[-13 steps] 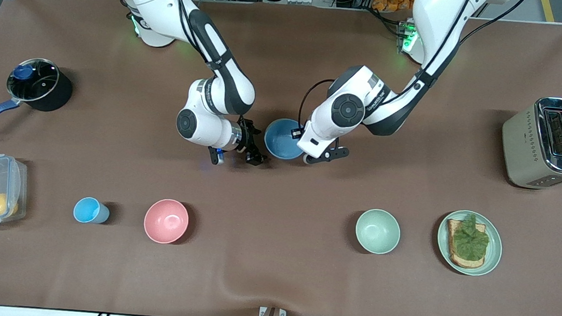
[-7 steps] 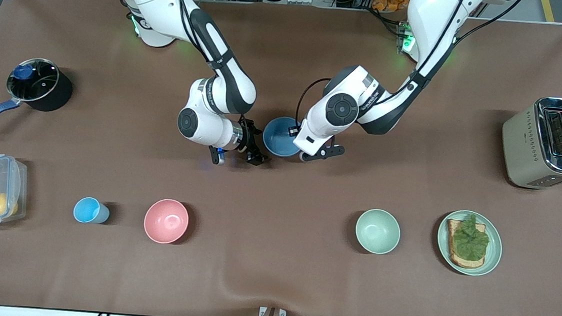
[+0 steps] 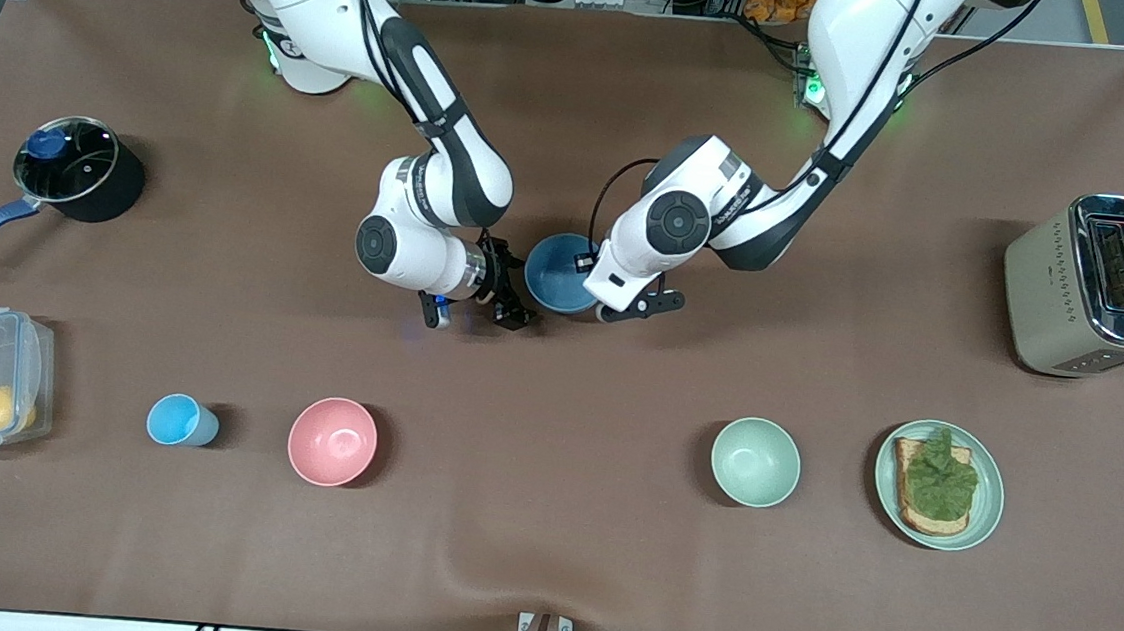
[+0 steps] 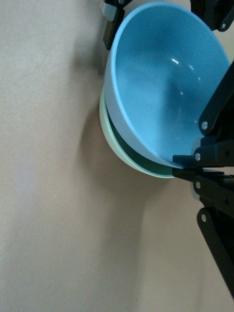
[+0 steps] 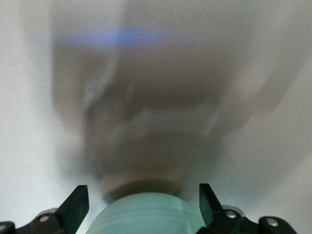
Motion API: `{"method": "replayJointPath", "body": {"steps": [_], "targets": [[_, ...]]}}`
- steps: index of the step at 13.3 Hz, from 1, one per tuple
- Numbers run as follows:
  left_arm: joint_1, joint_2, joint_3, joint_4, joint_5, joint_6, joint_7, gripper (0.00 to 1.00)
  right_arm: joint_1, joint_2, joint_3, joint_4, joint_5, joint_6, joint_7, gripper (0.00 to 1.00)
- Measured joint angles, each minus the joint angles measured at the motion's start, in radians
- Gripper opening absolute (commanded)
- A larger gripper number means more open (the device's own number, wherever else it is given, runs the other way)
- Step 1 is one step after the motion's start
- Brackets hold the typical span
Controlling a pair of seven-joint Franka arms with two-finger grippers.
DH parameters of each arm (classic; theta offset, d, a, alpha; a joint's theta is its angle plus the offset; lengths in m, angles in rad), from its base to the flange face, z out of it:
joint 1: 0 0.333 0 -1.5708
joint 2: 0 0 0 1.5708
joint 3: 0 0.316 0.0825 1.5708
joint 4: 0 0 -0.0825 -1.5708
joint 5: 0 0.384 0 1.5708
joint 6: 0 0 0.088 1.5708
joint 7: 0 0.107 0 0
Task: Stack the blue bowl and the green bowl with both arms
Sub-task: 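Lower the blue bowl into the green bowl with the left gripper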
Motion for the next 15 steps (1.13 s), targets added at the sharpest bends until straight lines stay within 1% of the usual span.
{"method": "replayJointPath", "body": {"steps": [10, 11, 12, 13, 14, 15], "targets": [[-0.009, 0.014, 0.001, -0.014, 0.0, 0.009, 0.0, 0.0, 0.008, 0.0, 0.0, 0.0, 0.0, 0.0, 0.0, 1.0], [-0.009, 0.018, 0.001, -0.014, 0.0, 0.009, 0.0, 0.02, 0.009, 0.0, 0.0, 0.0, 0.0, 0.0, 0.0, 1.0], [-0.009, 0.021, 0.001, -0.015, 0.0, 0.011, 0.0, 0.17, 0.01, 0.0, 0.0, 0.0, 0.0, 0.0, 0.0, 1.0], [-0.009, 0.024, 0.001, -0.014, 0.0, 0.013, 0.0, 0.28, 0.01, 0.0, 0.0, 0.0, 0.0, 0.0, 0.0, 1.0], [-0.009, 0.025, 0.001, -0.014, 0.0, 0.015, 0.0, 0.46, 0.01, 0.0, 0.0, 0.0, 0.0, 0.0, 0.0, 1.0], [-0.009, 0.025, 0.001, -0.014, 0.0, 0.016, 0.0, 0.68, 0.01, 0.0, 0.0, 0.0, 0.0, 0.0, 0.0, 1.0]]}}
